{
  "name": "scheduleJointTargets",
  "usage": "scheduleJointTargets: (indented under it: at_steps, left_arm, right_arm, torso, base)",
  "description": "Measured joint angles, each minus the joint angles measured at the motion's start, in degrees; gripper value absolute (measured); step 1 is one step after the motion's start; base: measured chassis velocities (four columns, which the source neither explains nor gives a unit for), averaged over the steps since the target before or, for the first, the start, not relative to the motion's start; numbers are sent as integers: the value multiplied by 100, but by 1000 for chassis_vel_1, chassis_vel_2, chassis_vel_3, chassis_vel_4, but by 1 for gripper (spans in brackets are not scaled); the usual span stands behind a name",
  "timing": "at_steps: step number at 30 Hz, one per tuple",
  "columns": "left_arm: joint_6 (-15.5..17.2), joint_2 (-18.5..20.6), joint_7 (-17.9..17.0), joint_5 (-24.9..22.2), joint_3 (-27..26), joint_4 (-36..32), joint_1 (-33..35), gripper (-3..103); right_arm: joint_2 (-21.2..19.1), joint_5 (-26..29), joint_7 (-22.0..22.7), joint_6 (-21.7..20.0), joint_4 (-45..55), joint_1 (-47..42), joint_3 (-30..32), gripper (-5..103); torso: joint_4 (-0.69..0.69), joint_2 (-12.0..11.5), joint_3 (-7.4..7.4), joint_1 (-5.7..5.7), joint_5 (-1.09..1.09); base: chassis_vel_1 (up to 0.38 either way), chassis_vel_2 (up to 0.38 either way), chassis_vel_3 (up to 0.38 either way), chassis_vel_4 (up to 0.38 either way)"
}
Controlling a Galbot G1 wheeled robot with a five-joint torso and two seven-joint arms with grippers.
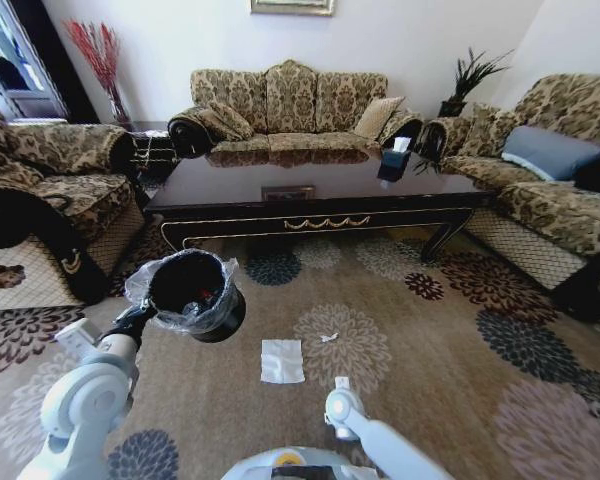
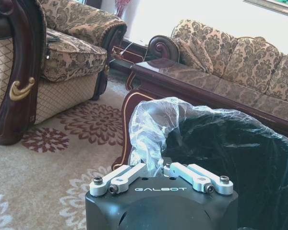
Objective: Move to the front of the table and pick up the trash from the floor, then place it into the trash bin.
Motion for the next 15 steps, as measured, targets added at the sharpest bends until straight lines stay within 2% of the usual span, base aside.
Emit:
scheduleJointTargets:
  at_steps: [3,4,6,9,10,12,13,15]
  left_arm:
    - [0,10,0,2,0,-2,1,3]
    - [0,14,-1,4,0,-2,0,3]
    - [0,18,-1,5,0,-2,-2,3]
    - [0,28,-1,8,0,2,-14,3]
    - [0,28,-1,8,0,2,-14,3]
    - [0,27,-1,10,3,10,-18,3]
    - [0,27,-1,10,3,10,-18,3]
    - [0,27,-1,11,4,17,-19,3]
  right_arm:
    - [61,-34,-47,-6,-72,-26,52,102]
    - [61,-62,-89,0,-96,-27,62,98]
    - [55,-77,-131,10,-101,-28,63,98]
    - [24,-82,-197,34,-72,-31,65,83]
    - [24,-82,-197,34,-72,-31,65,83]
    - [23,-101,-216,50,-69,-31,65,74]
    - [23,-101,-216,50,-69,-31,65,74]
    - [20,-111,-220,63,-57,-31,61,67]
  torso:
    - [0,0,0,0,0]
    - [1,0,0,0,0]
    - [1,0,0,0,0]
    - [2,0,0,0,4]
    - [2,0,0,0,4]
    - [3,0,-1,0,5]
    - [3,0,-1,0,5]
    - [3,0,0,-1,6]
  base:
    - [0,0,0,0]
    - [0,0,0,0]
    - [0,0,0,0]
    - [0,0,0,0]
    - [0,0,0,0]
    - [0,0,0,0]
    - [0,0,0,0]
    - [0,0,0,0]
